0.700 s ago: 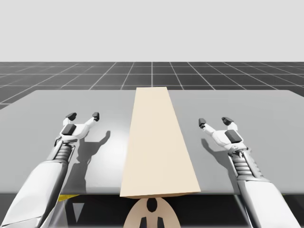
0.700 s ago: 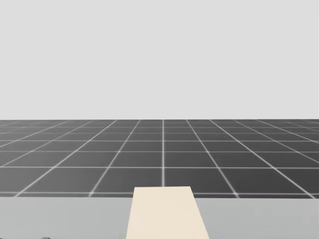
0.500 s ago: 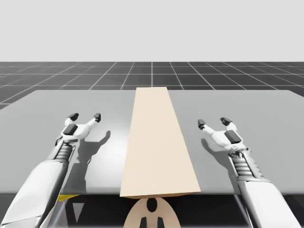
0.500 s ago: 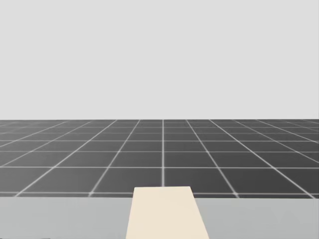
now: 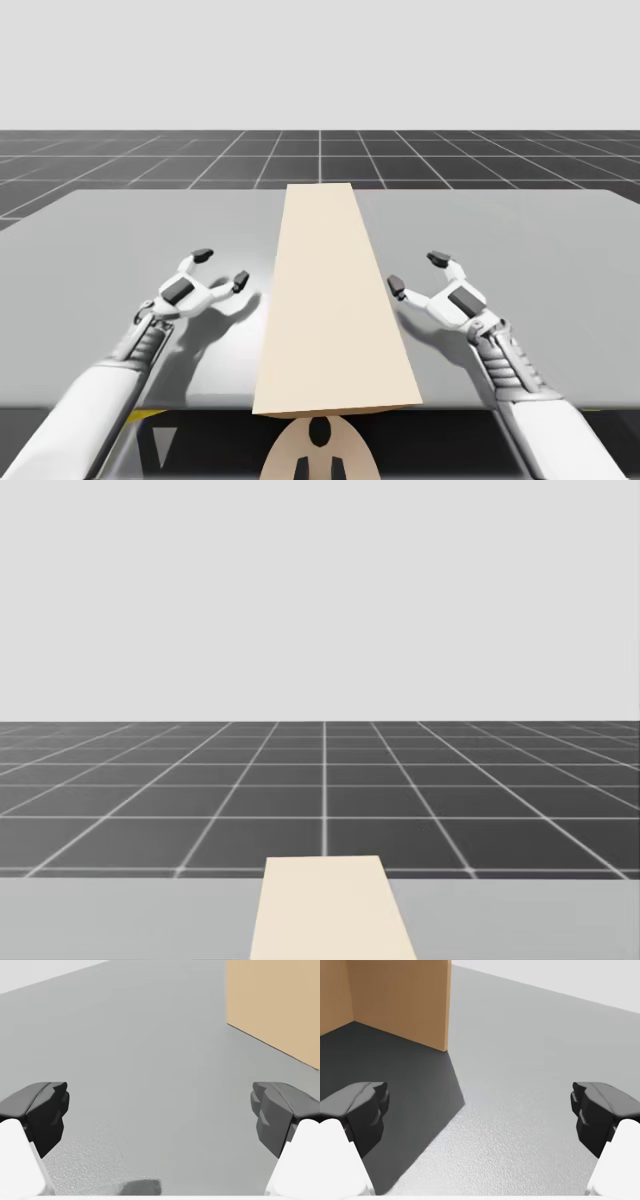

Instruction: Retrieve the object from inside the box.

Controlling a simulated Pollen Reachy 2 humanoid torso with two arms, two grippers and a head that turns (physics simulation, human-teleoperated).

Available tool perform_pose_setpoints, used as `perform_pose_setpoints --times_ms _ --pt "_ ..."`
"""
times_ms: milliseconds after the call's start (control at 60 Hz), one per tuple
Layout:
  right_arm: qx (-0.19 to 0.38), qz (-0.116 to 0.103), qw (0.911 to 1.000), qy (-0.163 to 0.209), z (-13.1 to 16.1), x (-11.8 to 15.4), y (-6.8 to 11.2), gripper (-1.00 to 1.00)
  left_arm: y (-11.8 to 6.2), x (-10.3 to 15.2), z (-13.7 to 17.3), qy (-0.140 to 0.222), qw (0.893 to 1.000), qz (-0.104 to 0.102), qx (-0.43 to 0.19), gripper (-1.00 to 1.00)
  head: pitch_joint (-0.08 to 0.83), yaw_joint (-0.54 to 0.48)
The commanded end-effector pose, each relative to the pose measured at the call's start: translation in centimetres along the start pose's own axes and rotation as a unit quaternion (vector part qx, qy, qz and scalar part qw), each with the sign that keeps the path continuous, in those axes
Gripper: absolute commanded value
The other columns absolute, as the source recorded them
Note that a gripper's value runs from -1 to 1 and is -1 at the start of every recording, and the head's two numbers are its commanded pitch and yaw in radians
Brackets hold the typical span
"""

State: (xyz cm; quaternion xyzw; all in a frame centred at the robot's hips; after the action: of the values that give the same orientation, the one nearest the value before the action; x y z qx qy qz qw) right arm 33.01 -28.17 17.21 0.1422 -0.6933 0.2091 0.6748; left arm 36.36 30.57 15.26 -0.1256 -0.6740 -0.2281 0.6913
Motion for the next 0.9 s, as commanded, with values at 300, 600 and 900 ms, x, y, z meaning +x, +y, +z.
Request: perform_pose_setpoints --times_ms 300,600,900 --pt "0.170 0.024 0.9840 -0.050 -0.7 0.1 5.2 -1.00 -4.9 0.8 0.5 -0.018 0.990 -0.029 -0.137 -1.00 -0.023 0.01" --pt "0.243 0.030 0.9685 -0.047 -2.7 -1.1 8.6 -1.00 -5.4 0.1 0.1 -0.001 0.989 -0.046 -0.141 -1.00 -0.012 0.00" --pt "0.308 0.019 0.9504 -0.035 -6.1 -3.5 11.8 -1.00 -5.7 -0.2 -0.1 0.007 0.987 -0.057 -0.148 -1.00 -0.001 -0.01"
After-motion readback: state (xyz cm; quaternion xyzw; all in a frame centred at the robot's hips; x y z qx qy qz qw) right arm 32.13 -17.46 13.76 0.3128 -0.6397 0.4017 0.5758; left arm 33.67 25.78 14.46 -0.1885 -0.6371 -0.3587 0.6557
